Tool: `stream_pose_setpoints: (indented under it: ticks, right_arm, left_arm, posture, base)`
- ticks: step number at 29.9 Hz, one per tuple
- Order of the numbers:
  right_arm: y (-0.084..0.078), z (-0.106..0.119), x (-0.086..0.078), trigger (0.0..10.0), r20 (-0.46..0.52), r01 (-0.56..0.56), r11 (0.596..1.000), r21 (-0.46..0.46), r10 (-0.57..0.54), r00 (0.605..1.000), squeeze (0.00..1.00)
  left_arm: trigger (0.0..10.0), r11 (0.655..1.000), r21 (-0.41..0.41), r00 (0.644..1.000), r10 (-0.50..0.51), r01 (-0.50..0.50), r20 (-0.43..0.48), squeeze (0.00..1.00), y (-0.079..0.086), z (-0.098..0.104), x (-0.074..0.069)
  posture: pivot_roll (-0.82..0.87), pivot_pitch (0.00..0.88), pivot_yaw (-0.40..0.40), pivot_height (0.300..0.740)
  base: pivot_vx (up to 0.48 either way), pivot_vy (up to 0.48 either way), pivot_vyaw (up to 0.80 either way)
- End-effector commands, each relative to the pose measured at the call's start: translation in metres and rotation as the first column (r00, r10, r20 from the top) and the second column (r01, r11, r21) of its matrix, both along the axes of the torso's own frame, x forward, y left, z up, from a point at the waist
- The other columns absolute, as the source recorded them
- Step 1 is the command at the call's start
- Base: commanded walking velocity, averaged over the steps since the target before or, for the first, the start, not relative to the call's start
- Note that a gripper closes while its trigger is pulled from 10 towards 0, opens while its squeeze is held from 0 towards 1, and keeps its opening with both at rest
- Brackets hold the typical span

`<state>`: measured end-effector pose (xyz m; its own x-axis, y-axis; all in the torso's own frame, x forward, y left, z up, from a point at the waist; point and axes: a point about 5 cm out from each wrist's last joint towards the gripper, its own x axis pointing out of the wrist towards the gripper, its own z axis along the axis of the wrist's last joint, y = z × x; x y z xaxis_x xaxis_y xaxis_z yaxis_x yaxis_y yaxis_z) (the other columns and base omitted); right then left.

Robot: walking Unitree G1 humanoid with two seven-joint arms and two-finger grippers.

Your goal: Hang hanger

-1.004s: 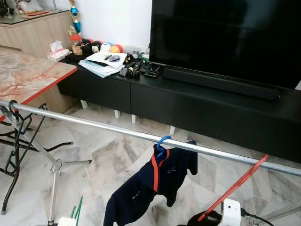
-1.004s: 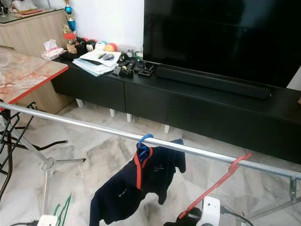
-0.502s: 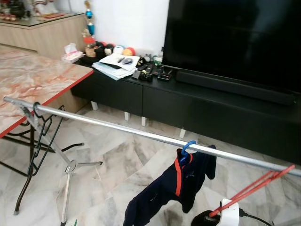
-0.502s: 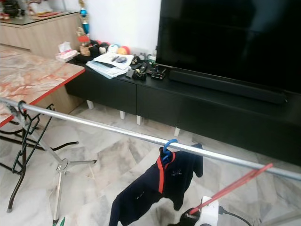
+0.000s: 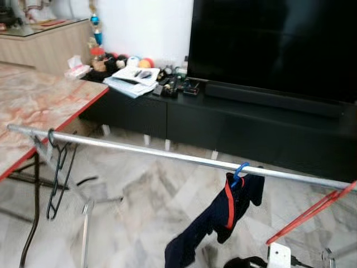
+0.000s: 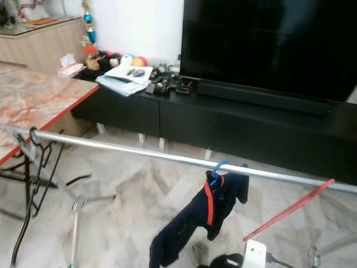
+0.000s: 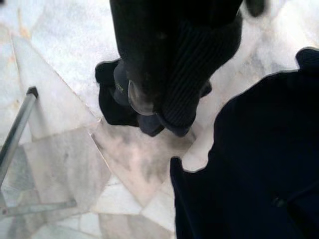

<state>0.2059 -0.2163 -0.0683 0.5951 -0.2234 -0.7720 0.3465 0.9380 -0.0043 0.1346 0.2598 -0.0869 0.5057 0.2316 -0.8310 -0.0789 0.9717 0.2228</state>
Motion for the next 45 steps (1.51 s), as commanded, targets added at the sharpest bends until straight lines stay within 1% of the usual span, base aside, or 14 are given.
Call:
stream_pose_setpoints:
  ticks: [1, 9, 15, 18, 21, 24, 26, 27, 29, 31, 36, 39, 41, 45]
  right_arm:
    - [0.002, 0.005, 0.009, 10.0, 0.029, 0.013, 1.000, -0.002, -0.013, 1.000, 0.00]
    - [0.002, 0.005, 0.010, 10.0, 0.027, 0.036, 0.999, -0.006, -0.036, 0.999, 0.00]
    - [0.002, 0.005, 0.009, 10.0, 0.029, 0.050, 0.999, -0.003, -0.050, 0.998, 0.00]
    - [0.003, 0.005, 0.009, 10.0, 0.028, 0.057, 0.998, 0.003, -0.057, 0.998, 0.00]
    - [0.003, 0.005, 0.010, 10.0, 0.029, 0.051, 0.999, 0.008, -0.051, 0.998, 0.00]
    - [0.003, 0.005, 0.010, 10.0, 0.029, 0.052, 0.999, 0.010, -0.052, 0.998, 0.00]
    - [0.003, 0.005, 0.009, 10.0, 0.029, 0.049, 0.999, 0.011, -0.050, 0.998, 0.00]
    - [0.003, 0.005, 0.009, 10.0, 0.029, 0.049, 0.999, 0.011, -0.050, 0.998, 0.00]
    - [0.003, 0.005, 0.009, 10.0, 0.025, 0.042, 0.999, 0.013, -0.042, 0.999, 0.00]
    - [0.003, 0.005, 0.009, 10.0, 0.026, 0.042, 0.999, 0.016, -0.042, 0.999, 0.00]
    - [0.003, 0.005, 0.009, 10.0, 0.027, 0.037, 0.999, 0.018, -0.038, 0.999, 0.00]
    - [0.003, 0.005, 0.009, 10.0, 0.028, 0.035, 0.999, 0.018, -0.036, 0.999, 0.00]
    - [0.004, 0.005, 0.009, 10.0, 0.027, 0.035, 0.999, 0.022, -0.036, 0.999, 0.00]
    - [0.005, 0.005, 0.011, 10.0, 0.036, 0.039, 0.999, 0.030, -0.040, 0.999, 0.00]
  left_arm:
    - [10.0, 1.000, 0.000, 0.999, 0.017, -0.017, -0.039, 0.00, 0.000, -0.004, -0.011]
    - [10.0, 1.000, -0.021, 0.998, 0.007, -0.008, -0.054, 0.00, -0.017, -0.010, -0.012]
    - [10.0, 1.000, -0.018, 0.998, -0.003, 0.001, -0.062, 0.00, -0.017, -0.010, -0.013]
    - [10.0, 1.000, -0.014, 0.998, 0.009, -0.010, -0.057, 0.00, -0.011, -0.008, -0.013]
    - [10.0, 1.000, -0.009, 0.998, 0.017, -0.018, -0.062, 0.00, -0.002, -0.007, -0.020]
    - [10.0, 1.000, -0.008, 0.997, 0.021, -0.022, -0.068, 0.00, 0.002, -0.008, -0.025]
    - [10.0, 1.000, -0.007, 0.996, 0.024, -0.025, -0.080, 0.00, 0.005, -0.008, -0.032]
    - [10.0, 1.000, -0.007, 0.996, 0.024, -0.025, -0.080, 0.00, 0.005, -0.008, -0.032]
    - [10.0, 0.999, -0.009, 0.995, 0.030, -0.031, -0.094, 0.00, 0.006, -0.010, -0.040]
    - [10.0, 0.999, -0.014, 0.994, 0.028, -0.030, -0.101, 0.00, 0.000, -0.012, -0.043]
    - [10.0, 0.999, -0.029, 0.996, 0.015, -0.018, -0.093, 0.00, -0.014, -0.014, -0.032]
    - [10.0, 0.999, -0.032, 0.996, 0.010, -0.013, -0.091, 0.00, -0.015, -0.014, -0.030]
    - [10.0, 1.000, -0.025, 0.995, 0.015, -0.017, -0.097, 0.00, -0.006, -0.012, -0.033]
    - [10.0, 0.999, -0.025, 0.996, 0.021, -0.024, -0.087, 0.00, -0.002, -0.011, -0.032]
  posture:
    - [0.17, 0.000, -0.018, 0.740]
    - [0.17, 0.000, -0.019, 0.740]
    - [0.17, 0.000, -0.020, 0.740]
    - [0.17, 0.000, -0.025, 0.740]
    - [0.17, 0.000, -0.027, 0.740]
    - [0.17, 0.000, -0.028, 0.740]
    - [0.17, 0.000, -0.030, 0.740]
    - [0.17, 0.000, -0.030, 0.740]
    - [0.17, 0.000, -0.031, 0.740]
    - [0.18, 0.000, -0.033, 0.740]
    - [0.17, 0.000, -0.031, 0.740]
    - [0.18, 0.000, -0.031, 0.740]
    - [0.18, 0.000, -0.030, 0.740]
    - [0.18, 0.000, -0.028, 0.740]
  base:
    - [0.000, 0.386, 0.00]
    - [0.000, 0.200, 0.00]
    - [0.000, 0.000, 0.00]
    - [0.000, 0.000, -0.35]
    - [0.000, 0.000, -0.80]
    - [0.000, 0.000, -0.80]
    - [0.000, 0.000, -0.80]
    - [0.000, 0.000, -0.80]
    - [0.000, 0.000, -0.80]
    - [0.000, 0.000, -0.80]
    - [0.000, 0.000, -0.80]
    - [0.000, 0.000, -0.80]
    - [0.000, 0.000, -0.80]
    - [0.000, 0.000, -0.79]
